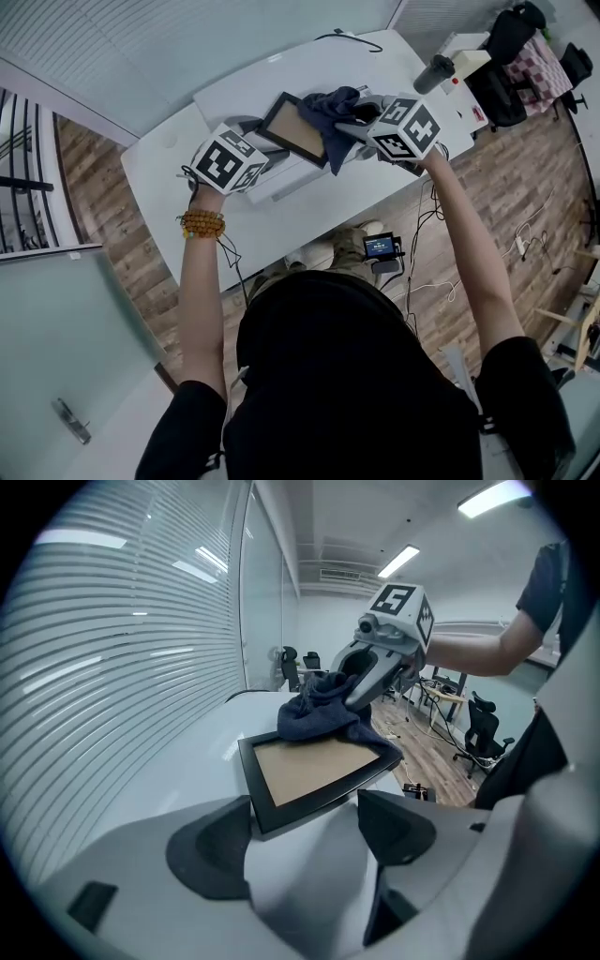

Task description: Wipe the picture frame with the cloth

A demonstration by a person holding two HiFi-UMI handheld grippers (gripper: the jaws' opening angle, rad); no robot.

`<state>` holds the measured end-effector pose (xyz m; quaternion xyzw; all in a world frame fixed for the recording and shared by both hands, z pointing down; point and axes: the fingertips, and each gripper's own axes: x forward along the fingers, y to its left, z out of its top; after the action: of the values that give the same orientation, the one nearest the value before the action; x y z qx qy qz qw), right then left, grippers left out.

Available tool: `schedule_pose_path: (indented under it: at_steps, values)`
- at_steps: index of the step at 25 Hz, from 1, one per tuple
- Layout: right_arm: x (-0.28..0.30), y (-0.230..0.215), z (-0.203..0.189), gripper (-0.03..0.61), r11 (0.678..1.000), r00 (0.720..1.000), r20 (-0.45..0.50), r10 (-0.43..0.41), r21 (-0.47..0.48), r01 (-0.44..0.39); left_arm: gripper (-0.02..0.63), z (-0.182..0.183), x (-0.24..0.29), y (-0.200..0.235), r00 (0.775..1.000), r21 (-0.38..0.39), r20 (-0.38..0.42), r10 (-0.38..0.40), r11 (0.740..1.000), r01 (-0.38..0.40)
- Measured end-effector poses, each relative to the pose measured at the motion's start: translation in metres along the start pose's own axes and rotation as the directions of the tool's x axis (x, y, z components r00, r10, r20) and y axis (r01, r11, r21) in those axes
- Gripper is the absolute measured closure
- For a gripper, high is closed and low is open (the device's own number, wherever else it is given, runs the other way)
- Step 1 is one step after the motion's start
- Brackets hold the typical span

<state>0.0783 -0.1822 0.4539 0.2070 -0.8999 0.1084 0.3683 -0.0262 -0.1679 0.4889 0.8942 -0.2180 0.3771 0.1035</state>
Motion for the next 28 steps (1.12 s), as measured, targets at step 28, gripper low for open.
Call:
schedule_pose_path:
  at_steps: [28]
  values:
    - [0.031, -0.012, 0.005, 0.508, 0.988, 0.992, -0.105, 0.073, 0.140, -0.058, 0.253, -0.001, 0.000, 0.000, 1.000, -0.003, -0.013, 0.003, 1.000, -0.003]
